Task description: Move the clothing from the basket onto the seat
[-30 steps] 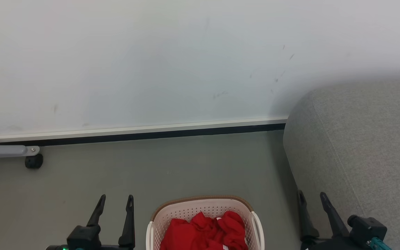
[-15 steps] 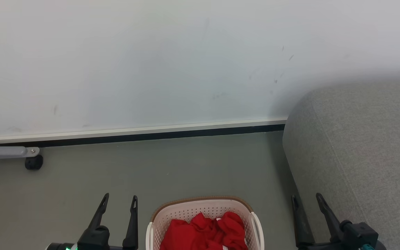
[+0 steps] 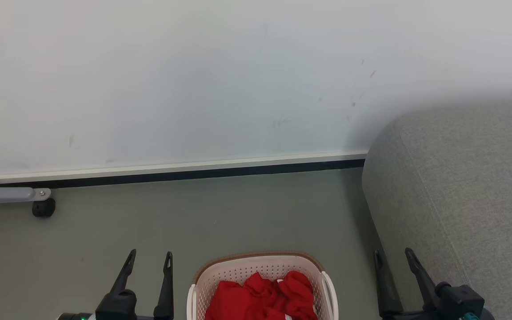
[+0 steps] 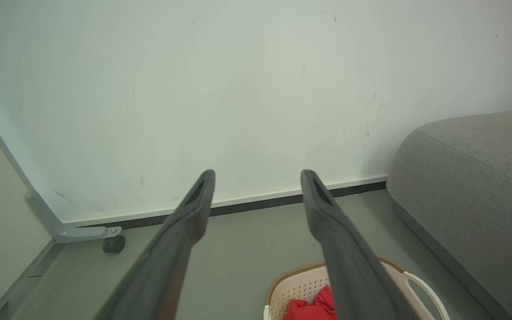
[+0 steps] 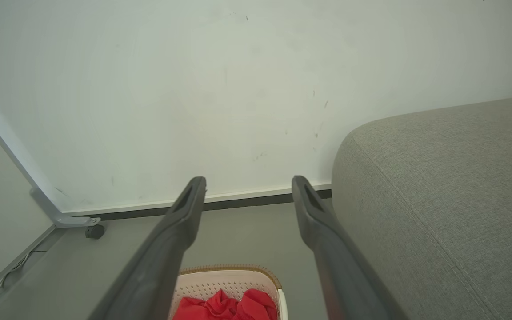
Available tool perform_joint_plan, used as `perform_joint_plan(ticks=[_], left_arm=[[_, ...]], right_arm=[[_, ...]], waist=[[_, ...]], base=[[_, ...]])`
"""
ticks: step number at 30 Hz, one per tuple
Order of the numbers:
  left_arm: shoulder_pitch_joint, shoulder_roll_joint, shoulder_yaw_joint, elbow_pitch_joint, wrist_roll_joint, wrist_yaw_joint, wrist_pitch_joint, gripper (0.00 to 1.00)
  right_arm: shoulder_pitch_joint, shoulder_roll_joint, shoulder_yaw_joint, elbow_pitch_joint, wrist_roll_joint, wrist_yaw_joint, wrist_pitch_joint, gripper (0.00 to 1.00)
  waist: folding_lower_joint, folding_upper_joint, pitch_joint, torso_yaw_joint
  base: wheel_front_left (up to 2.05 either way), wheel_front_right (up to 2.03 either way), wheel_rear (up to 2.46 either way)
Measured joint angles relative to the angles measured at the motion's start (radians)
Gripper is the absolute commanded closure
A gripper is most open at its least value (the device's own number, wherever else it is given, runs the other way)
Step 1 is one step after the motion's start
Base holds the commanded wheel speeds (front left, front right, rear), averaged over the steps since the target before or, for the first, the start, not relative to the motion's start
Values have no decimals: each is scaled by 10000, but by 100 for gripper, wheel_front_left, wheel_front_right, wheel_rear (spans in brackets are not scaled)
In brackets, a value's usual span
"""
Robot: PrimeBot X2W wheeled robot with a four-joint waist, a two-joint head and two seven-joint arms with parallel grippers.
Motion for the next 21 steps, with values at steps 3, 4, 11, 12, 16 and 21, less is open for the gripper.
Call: perform_joint_plan(ticks=[3, 4, 11, 12, 16, 21], left_arm=[[1, -6, 21, 40, -2, -6, 0, 0], [1, -6, 29, 44, -2, -6, 0, 0], [3, -10, 42, 61, -2, -12, 0, 0], [5, -10, 46, 61, -2, -12, 0, 0], [13, -8, 61, 52, -2, -13, 0, 0], [14, -6, 73, 15, -2, -86, 0, 0]], right_arm=[[0, 2, -6, 6, 0, 0, 0, 0], [0, 4, -10, 6, 0, 0, 0, 0], [1, 6, -52, 8, 0, 0, 0, 0], [1, 6, -52, 8, 0, 2, 0, 0], [13, 6, -81, -25, -2, 4, 0, 0], [15, 12, -104, -71, -12, 4, 0, 0]], waist=[[0, 0, -2, -2], [0, 0, -2, -3], [0, 0, 17, -10], [0, 0, 25, -11], [0, 0, 79, -17], [0, 0, 231, -31]], base=[[0, 0, 0], [0, 0, 0], [0, 0, 0], [0, 0, 0], [0, 0, 0], [0, 0, 0]])
